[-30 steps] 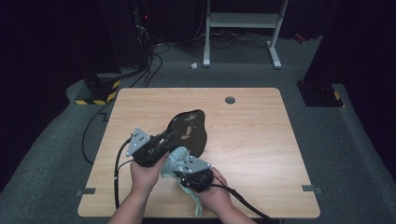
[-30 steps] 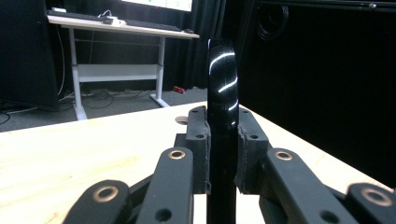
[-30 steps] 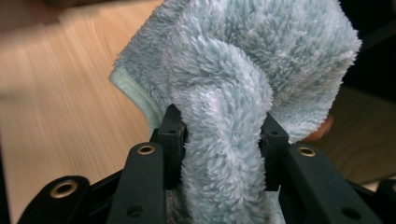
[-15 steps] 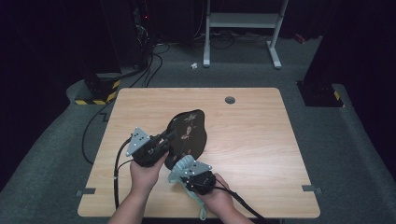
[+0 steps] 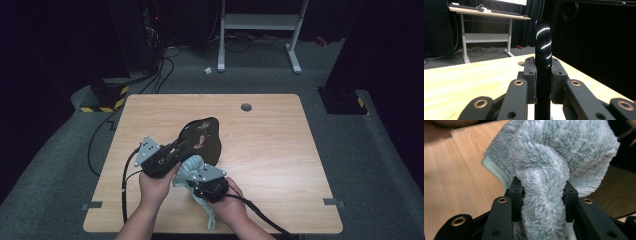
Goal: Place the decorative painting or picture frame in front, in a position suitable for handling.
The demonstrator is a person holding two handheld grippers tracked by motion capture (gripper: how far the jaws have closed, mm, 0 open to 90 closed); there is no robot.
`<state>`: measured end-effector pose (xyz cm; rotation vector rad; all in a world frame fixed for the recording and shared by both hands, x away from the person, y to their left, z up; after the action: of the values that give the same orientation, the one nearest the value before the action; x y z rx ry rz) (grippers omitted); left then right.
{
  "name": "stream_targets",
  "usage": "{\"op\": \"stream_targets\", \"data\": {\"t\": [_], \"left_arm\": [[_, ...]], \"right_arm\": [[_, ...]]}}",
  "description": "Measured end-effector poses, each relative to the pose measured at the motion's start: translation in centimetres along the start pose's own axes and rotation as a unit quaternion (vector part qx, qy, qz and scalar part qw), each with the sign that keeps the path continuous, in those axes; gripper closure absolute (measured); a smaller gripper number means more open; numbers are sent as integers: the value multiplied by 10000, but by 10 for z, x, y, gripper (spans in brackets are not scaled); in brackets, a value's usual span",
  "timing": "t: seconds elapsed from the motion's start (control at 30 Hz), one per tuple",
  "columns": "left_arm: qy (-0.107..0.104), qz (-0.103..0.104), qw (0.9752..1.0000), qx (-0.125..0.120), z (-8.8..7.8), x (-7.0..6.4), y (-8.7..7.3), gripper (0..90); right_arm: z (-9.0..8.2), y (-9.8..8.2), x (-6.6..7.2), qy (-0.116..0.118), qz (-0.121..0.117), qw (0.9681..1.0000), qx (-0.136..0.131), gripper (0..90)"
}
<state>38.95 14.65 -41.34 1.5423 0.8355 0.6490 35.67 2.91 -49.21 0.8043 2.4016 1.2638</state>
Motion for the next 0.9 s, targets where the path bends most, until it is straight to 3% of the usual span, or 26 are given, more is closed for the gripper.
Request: {"op": "stream_targets", "data": {"t": [0.13, 0.27, 0.5, 0.7, 0.77, 0.9], "left_arm": [[7, -2, 10000, -28, 0, -1, 0, 786], [11, -7, 10000, -28, 0, -1, 0, 786], [9, 0, 10000, -16, 0, 0, 0, 786], [-3, 20, 10000, -17, 0, -1, 0, 787], [-1, 20, 10000, -8, 0, -1, 0, 787], [11, 21, 10000, -8, 0, -1, 0, 786]], "right_arm": [[-6, 11, 1, -33, -2, 9999, -158, 628], [-5, 7, 0, -41, 6, 9998, -182, 629], [11, -23, -1, 49, 73, 9999, 132, 625], [28, -57, -5, 109, 110, 9972, 733, 623], [29, -62, -5, 145, 150, 9969, 756, 623], [24, -53, -3, 124, 142, 9978, 643, 623]]}}
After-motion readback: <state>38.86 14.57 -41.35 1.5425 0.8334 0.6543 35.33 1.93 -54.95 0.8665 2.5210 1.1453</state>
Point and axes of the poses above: each handheld gripper's, and its own axes: z roughly forward along the jaws, y roughly out of its top, x roughly to its left, the point moved 6 cm from there along z, roughly forward along the jaws, and after that the axes turned 6 degrees about z, right-handed, at the moved point
